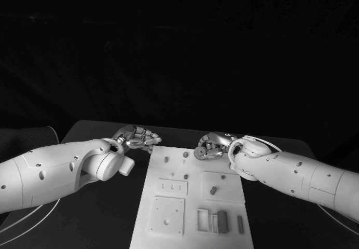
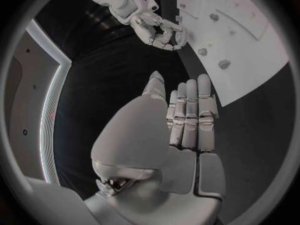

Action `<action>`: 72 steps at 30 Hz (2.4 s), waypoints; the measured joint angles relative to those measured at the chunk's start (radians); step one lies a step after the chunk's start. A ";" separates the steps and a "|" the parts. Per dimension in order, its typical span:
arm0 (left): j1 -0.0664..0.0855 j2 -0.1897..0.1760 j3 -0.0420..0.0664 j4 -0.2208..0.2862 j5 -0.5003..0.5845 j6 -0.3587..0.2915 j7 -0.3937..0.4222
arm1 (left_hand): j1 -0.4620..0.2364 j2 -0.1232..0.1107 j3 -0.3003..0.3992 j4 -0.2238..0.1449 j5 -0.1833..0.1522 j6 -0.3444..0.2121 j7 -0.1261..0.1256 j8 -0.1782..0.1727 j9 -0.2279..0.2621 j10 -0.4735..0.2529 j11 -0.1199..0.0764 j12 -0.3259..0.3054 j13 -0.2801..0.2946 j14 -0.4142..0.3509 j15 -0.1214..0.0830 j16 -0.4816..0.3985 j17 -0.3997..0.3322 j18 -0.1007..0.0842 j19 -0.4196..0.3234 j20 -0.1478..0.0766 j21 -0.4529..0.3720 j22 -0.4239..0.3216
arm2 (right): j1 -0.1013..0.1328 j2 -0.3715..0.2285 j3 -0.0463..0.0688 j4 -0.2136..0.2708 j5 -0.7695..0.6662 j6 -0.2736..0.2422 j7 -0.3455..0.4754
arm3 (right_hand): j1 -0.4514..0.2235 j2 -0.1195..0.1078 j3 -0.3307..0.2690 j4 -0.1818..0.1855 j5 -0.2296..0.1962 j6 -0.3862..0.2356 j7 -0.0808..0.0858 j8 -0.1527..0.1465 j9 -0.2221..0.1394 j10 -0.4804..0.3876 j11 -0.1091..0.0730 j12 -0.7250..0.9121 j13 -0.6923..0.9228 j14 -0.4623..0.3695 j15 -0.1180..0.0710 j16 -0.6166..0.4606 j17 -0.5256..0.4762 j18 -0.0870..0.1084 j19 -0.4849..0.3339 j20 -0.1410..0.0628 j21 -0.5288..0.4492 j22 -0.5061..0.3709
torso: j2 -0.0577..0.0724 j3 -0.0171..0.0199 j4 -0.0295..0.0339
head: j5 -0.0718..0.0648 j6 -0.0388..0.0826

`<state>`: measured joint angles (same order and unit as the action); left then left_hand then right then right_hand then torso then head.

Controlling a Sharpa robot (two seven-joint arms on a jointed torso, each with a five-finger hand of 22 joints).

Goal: Assemble the parts on the task board

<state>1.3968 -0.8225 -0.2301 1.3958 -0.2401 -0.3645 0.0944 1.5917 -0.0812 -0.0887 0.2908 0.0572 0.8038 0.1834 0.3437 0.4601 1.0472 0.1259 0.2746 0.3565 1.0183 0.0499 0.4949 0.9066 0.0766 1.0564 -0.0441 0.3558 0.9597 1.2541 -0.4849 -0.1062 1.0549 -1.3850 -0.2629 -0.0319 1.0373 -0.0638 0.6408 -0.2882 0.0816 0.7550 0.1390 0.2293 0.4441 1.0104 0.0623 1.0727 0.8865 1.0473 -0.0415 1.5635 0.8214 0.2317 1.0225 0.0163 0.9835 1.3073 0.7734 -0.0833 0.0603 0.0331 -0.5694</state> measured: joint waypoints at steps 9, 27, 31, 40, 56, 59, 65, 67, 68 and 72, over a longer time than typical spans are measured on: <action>0.000 0.001 0.000 -0.001 0.000 0.000 0.000 | 0.000 0.000 0.000 0.000 0.000 0.000 0.000 0.000 0.000 0.000 0.000 0.000 0.000 0.000 0.000 0.000 0.000 0.000 0.000 0.000 0.000 0.001 | 0.000 0.045 0.000 0.018 -0.037 -0.004 -0.011 | 0.001 -0.007 0.000 0.000 0.000 0.004 -0.003 0.000 0.000 0.002 -0.002 0.000 -0.001 0.003 -0.003 0.000 0.000 0.000 0.000 0.000 0.000 0.000 | 0.000 -0.0002 0.0005 | 0.002 0.004; 0.000 0.005 0.000 0.000 0.000 0.000 0.001 | 0.000 0.000 0.000 0.000 0.000 0.000 0.000 0.000 0.001 0.000 0.000 0.000 0.000 0.000 0.000 0.000 0.000 0.000 -0.002 0.002 0.000 0.001 | -0.001 0.122 -0.011 -0.001 -0.119 -0.017 -0.046 | 0.007 -0.020 0.000 0.000 -0.004 0.014 -0.007 0.000 0.000 0.005 -0.005 0.000 -0.003 0.005 -0.005 0.000 -0.001 0.001 0.005 -0.002 0.000 0.001 | 0.001 -0.0008 0.0008 | 0.014 0.004; 0.000 0.005 0.000 0.002 0.000 0.000 0.001 | 0.000 0.000 0.000 0.000 0.000 0.000 0.000 0.000 0.001 0.000 0.000 0.000 0.000 0.000 0.000 0.000 -0.001 0.000 -0.002 0.002 0.000 0.002 | -0.001 0.125 -0.013 -0.001 -0.132 -0.017 -0.054 | 0.004 -0.022 -0.001 0.000 -0.004 0.017 -0.009 0.000 0.000 0.005 -0.005 0.000 -0.003 0.005 -0.005 0.000 -0.001 0.001 0.005 -0.002 0.000 0.001 | 0.002 -0.0007 -0.0005 | 0.017 0.005; 0.000 0.004 0.000 0.003 0.000 0.000 0.001 | 0.000 0.000 0.000 0.000 0.000 0.000 0.000 0.000 0.001 0.000 0.000 0.000 0.000 0.000 0.000 0.000 0.000 0.000 -0.002 0.002 0.000 0.002 | -0.007 0.133 -0.022 -0.012 -0.147 -0.017 -0.062 | 0.003 -0.023 -0.001 -0.001 -0.005 0.021 -0.009 0.000 0.000 0.007 -0.007 0.000 -0.004 0.005 -0.005 0.000 -0.001 0.001 0.005 -0.002 0.000 0.001 | 0.002 -0.0007 0.0001 | 0.019 0.009; 0.000 0.002 0.000 0.005 0.000 0.000 0.001 | 0.000 0.000 0.000 0.000 0.000 0.000 0.000 0.000 0.001 0.000 0.000 0.000 0.000 0.000 0.000 0.000 0.000 0.000 -0.002 0.002 0.000 0.002 | -0.014 0.143 -0.026 -0.027 -0.160 -0.017 -0.064 | 0.007 -0.022 -0.002 -0.002 -0.005 0.022 -0.010 0.000 0.000 0.005 -0.005 0.000 -0.004 0.005 -0.005 0.000 -0.002 0.001 0.005 -0.001 0.000 0.001 | 0.001 -0.0012 0.0007 | 0.025 0.007; 0.000 0.002 0.000 0.005 0.000 0.000 0.001 | 0.000 0.000 0.000 0.000 0.000 0.000 0.000 0.000 0.001 0.000 0.000 0.000 0.000 0.000 0.000 0.000 0.000 0.000 -0.003 0.003 0.000 0.002 | -0.014 0.144 -0.026 -0.028 -0.162 -0.017 -0.064 | 0.007 -0.022 -0.002 -0.002 -0.005 0.022 -0.010 0.000 0.000 0.005 -0.005 0.000 -0.004 0.007 -0.007 0.000 -0.002 0.001 0.005 -0.001 0.000 0.001 | 0.001 -0.0012 0.0007 | 0.027 0.005; 0.000 0.002 0.000 0.005 0.000 0.000 0.001 | 0.000 0.000 0.000 0.000 0.000 0.000 0.000 0.000 0.001 0.000 0.000 0.000 0.000 0.000 0.000 0.000 0.000 0.000 0.000 0.000 0.000 0.002 | -0.014 0.148 -0.026 -0.033 -0.165 -0.019 -0.065 | 0.007 -0.022 -0.003 -0.003 -0.005 0.022 -0.010 0.000 0.000 0.005 -0.005 0.000 -0.005 0.007 -0.007 0.000 -0.002 0.001 0.005 -0.001 0.000 0.000 | 0.001 -0.0012 0.0006 | 0.028 -0.001; 0.000 0.002 0.000 0.005 0.000 0.000 0.001 | 0.000 0.000 0.000 0.000 0.000 0.000 0.000 0.000 0.001 0.000 0.000 0.000 0.000 0.000 0.000 0.000 0.000 0.000 0.000 0.000 0.000 0.002 | -0.015 0.153 -0.027 -0.042 -0.167 -0.021 -0.066 | 0.007 -0.022 -0.003 -0.003 -0.005 0.022 -0.010 0.000 0.000 0.005 -0.005 0.000 -0.004 0.007 -0.007 0.000 -0.003 0.001 0.005 -0.001 0.000 0.000 | 0.001 -0.0012 0.0005 | 0.033 -0.002; 0.000 0.002 0.000 0.005 0.000 0.000 0.001 | 0.000 0.000 0.000 0.000 0.000 0.000 0.000 0.000 0.001 0.000 0.000 0.000 0.000 0.000 0.000 0.000 0.000 0.000 0.000 0.000 0.000 0.002 | -0.015 0.155 -0.027 -0.046 -0.168 -0.023 -0.066 | 0.007 -0.022 -0.003 -0.003 -0.005 0.022 -0.010 0.000 0.000 0.005 -0.005 0.000 -0.004 0.007 -0.007 0.000 -0.003 0.001 0.005 -0.001 0.000 0.000 | 0.001 -0.0011 0.0004 | 0.033 -0.002; 0.000 0.003 0.000 0.005 0.000 -0.001 0.001 | 0.000 0.000 0.000 0.000 0.000 0.000 0.000 0.000 0.001 0.000 0.000 0.000 -0.001 0.000 0.000 0.000 0.000 0.000 0.000 0.000 -0.004 0.003 | -0.019 0.159 -0.030 -0.056 -0.170 -0.027 -0.066 | 0.007 -0.022 -0.004 -0.003 -0.006 0.022 -0.010 0.000 0.000 0.005 -0.005 0.000 -0.005 0.007 -0.007 0.000 -0.003 0.001 0.005 -0.001 0.000 0.000 | 0.001 -0.0008 0.0001 | 0.037 -0.003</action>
<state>1.3968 -0.8192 -0.2299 1.4005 -0.2401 -0.3653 0.0959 1.5917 -0.0812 -0.0886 0.2908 0.0572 0.8038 0.1834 0.3437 0.4613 1.0473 0.1258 0.2746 0.3556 1.0183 0.0499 0.4949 0.9061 0.0765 1.0567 -0.0443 0.3519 0.9629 1.2352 -0.3262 -0.1357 0.9986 -1.5552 -0.2899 -0.0979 1.0444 -0.0856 0.6371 -0.2916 0.0751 0.7771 0.1291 0.2295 0.4443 1.0156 0.0573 1.0726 0.8820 1.0539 -0.0480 1.5634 0.8189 0.2327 1.0272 0.0152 0.9834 1.3077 0.7742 -0.0841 0.0604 0.0699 -0.5720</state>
